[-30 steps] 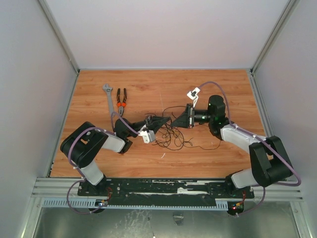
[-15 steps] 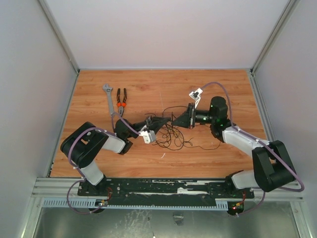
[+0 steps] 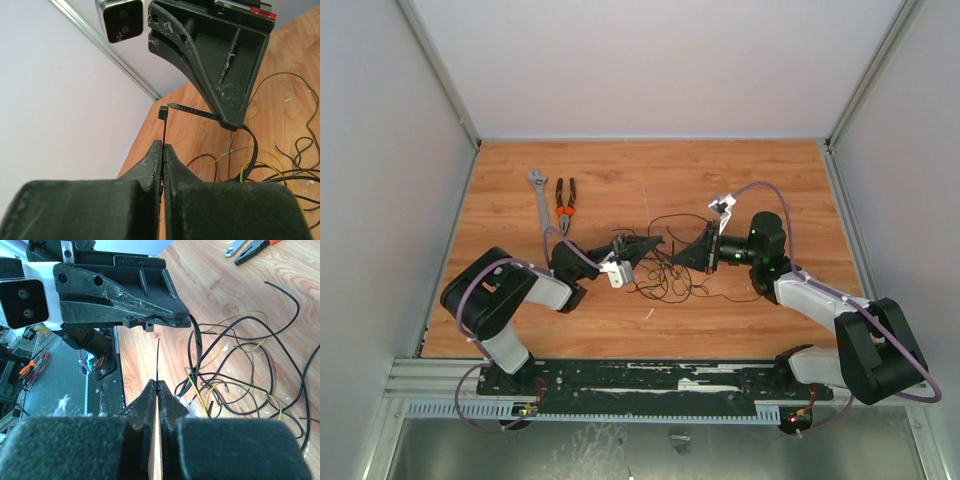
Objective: Zip-tie the wires
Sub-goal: Tie the cable at the center of the board.
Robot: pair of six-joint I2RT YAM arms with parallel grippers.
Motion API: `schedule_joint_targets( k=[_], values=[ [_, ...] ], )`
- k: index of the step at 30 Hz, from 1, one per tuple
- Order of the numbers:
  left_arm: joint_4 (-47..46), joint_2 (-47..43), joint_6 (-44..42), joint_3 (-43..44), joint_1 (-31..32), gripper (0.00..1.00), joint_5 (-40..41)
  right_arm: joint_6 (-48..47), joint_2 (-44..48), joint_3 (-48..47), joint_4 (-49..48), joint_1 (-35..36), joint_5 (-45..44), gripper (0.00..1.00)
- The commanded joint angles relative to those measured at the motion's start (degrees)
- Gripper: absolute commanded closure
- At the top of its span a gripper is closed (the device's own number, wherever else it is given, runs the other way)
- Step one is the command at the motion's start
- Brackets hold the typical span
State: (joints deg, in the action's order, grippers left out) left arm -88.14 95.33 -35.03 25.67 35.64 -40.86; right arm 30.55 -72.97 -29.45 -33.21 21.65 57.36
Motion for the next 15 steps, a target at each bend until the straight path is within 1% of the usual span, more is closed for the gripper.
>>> schedule_joint_targets(
  k=[1, 4, 7, 9, 12, 15],
  values=[
    [-18.39, -1.88, 2.13, -1.39, -0.39, 1.0, 0.9, -1.55, 0.44, 0.5, -2.55, 0.47, -0.8, 1.0],
    [-18.39, -2.41, 4.12, -1.56, -0.39, 1.0, 0.65, -2.42, 0.62, 0.2, -1.55, 0.56, -1.07, 1.0],
    [-17.61, -2.79, 2.86, -1.53, -0.35, 1.0, 0.26, -2.96, 0.8, 0.23, -0.93, 0.61, -1.27, 1.0],
    [-16.09, -2.99, -0.58, -1.66, -0.3, 1.0, 0.17, -3.35, 0.96, 0.23, -0.46, 0.7, -1.36, 1.0],
    [-12.01, -3.64, -8.76, -1.57, -0.3, 1.0, 0.09, -3.49, 1.12, 0.37, -0.34, 0.65, -1.01, 1.0],
    [-10.14, -4.16, -11.78, -1.09, -0.31, 1.0, -0.21, -3.48, 1.44, 0.39, -0.59, 0.81, -0.59, 1.0]
  ],
)
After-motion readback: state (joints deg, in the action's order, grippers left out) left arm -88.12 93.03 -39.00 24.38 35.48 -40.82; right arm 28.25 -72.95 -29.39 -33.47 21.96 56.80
